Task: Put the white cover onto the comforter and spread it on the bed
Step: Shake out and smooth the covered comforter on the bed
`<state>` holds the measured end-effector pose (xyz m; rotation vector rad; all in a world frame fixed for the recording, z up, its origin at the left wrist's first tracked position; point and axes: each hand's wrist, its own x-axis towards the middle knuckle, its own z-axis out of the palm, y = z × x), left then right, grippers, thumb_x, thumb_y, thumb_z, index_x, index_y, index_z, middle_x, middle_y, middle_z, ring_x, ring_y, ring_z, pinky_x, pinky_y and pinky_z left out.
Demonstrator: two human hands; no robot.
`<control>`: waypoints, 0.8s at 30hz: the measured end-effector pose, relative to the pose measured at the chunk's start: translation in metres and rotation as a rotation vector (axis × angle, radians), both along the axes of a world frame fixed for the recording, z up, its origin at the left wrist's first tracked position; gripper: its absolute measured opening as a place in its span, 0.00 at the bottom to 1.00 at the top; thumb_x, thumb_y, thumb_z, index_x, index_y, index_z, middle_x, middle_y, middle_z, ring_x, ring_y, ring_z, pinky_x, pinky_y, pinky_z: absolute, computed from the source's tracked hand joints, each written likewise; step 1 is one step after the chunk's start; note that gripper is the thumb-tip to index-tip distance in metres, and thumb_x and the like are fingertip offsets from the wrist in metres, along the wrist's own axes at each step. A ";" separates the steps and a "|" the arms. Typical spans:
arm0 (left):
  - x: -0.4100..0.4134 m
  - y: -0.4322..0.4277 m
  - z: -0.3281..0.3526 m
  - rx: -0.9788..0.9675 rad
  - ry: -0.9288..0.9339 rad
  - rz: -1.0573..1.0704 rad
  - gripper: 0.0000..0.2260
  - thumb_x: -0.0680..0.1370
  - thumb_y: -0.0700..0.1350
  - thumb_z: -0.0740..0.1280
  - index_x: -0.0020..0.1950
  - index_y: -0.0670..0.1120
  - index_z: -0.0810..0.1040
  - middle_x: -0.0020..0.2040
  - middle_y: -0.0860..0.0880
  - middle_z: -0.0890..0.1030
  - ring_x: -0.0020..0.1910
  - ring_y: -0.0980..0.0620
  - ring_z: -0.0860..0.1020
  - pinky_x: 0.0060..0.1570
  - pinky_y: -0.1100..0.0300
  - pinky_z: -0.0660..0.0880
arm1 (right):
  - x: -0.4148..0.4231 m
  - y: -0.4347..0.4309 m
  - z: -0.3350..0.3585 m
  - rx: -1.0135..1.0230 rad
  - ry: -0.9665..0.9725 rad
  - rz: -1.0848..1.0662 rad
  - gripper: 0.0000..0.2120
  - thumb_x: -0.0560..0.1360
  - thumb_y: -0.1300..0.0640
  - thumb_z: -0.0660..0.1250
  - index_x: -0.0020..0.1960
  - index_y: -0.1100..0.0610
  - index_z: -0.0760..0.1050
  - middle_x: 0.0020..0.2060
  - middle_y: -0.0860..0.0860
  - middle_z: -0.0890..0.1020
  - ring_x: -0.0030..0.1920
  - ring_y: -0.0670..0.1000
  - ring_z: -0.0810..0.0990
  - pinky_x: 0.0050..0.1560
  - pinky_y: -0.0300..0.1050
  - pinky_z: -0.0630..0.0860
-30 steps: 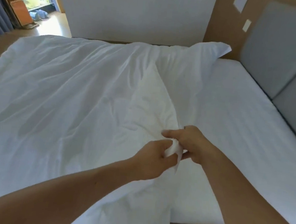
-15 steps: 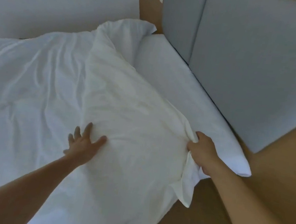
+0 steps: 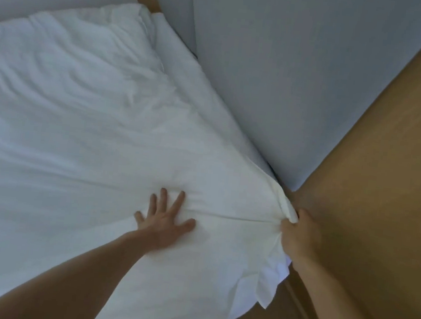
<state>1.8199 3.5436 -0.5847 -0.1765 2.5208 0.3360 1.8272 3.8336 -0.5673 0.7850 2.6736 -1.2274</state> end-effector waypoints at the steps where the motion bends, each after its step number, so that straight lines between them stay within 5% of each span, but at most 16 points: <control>1: 0.000 0.000 -0.003 -0.022 -0.016 -0.024 0.37 0.77 0.71 0.54 0.78 0.64 0.37 0.79 0.50 0.30 0.79 0.45 0.34 0.73 0.34 0.44 | 0.000 0.001 -0.010 -0.010 -0.043 -0.008 0.09 0.79 0.64 0.62 0.58 0.61 0.75 0.46 0.54 0.77 0.44 0.55 0.73 0.42 0.43 0.67; 7: -0.001 -0.003 -0.007 -0.100 -0.038 -0.119 0.42 0.74 0.73 0.58 0.78 0.65 0.36 0.80 0.48 0.33 0.79 0.42 0.37 0.75 0.38 0.47 | -0.009 0.007 -0.036 -0.151 -0.275 0.011 0.13 0.73 0.62 0.67 0.57 0.57 0.75 0.47 0.54 0.79 0.46 0.56 0.78 0.46 0.48 0.76; 10: -0.006 -0.005 0.003 -0.093 0.132 -0.104 0.38 0.75 0.70 0.60 0.80 0.62 0.47 0.81 0.45 0.52 0.78 0.42 0.54 0.73 0.45 0.58 | -0.026 -0.003 -0.029 -0.240 -0.223 -0.001 0.19 0.72 0.49 0.73 0.59 0.53 0.74 0.47 0.48 0.80 0.48 0.53 0.78 0.51 0.49 0.77; 12: -0.011 -0.004 0.007 -0.013 0.284 0.007 0.35 0.77 0.65 0.63 0.79 0.57 0.55 0.74 0.46 0.66 0.71 0.42 0.67 0.67 0.48 0.67 | -0.034 -0.014 -0.030 -0.243 -0.235 0.038 0.31 0.70 0.37 0.73 0.64 0.54 0.72 0.51 0.47 0.80 0.53 0.53 0.79 0.56 0.50 0.76; 14: -0.018 0.001 0.009 0.055 0.334 0.129 0.34 0.77 0.63 0.64 0.79 0.53 0.56 0.70 0.45 0.71 0.68 0.42 0.70 0.66 0.48 0.69 | -0.035 -0.023 -0.034 -0.264 -0.244 0.086 0.39 0.67 0.32 0.73 0.67 0.58 0.72 0.54 0.49 0.80 0.55 0.54 0.79 0.57 0.51 0.76; 19: -0.030 0.032 0.025 0.043 0.382 0.210 0.35 0.78 0.63 0.60 0.81 0.55 0.48 0.69 0.43 0.68 0.69 0.41 0.65 0.66 0.47 0.65 | -0.053 -0.004 0.019 -0.285 0.140 0.150 0.10 0.73 0.50 0.75 0.49 0.51 0.76 0.41 0.44 0.80 0.46 0.51 0.80 0.48 0.43 0.73; 22: -0.044 0.061 0.052 0.067 0.583 0.207 0.33 0.79 0.63 0.56 0.81 0.57 0.48 0.66 0.45 0.67 0.69 0.44 0.62 0.66 0.47 0.63 | -0.060 0.026 0.080 -0.313 0.342 0.113 0.08 0.72 0.54 0.76 0.41 0.47 0.76 0.36 0.39 0.80 0.36 0.37 0.80 0.38 0.33 0.73; 24: -0.056 0.080 0.063 0.099 0.630 0.160 0.33 0.79 0.64 0.55 0.81 0.58 0.47 0.64 0.47 0.67 0.68 0.45 0.62 0.67 0.47 0.64 | -0.056 0.044 0.095 -0.323 0.387 0.038 0.08 0.72 0.54 0.76 0.40 0.48 0.77 0.37 0.41 0.81 0.37 0.38 0.80 0.40 0.35 0.76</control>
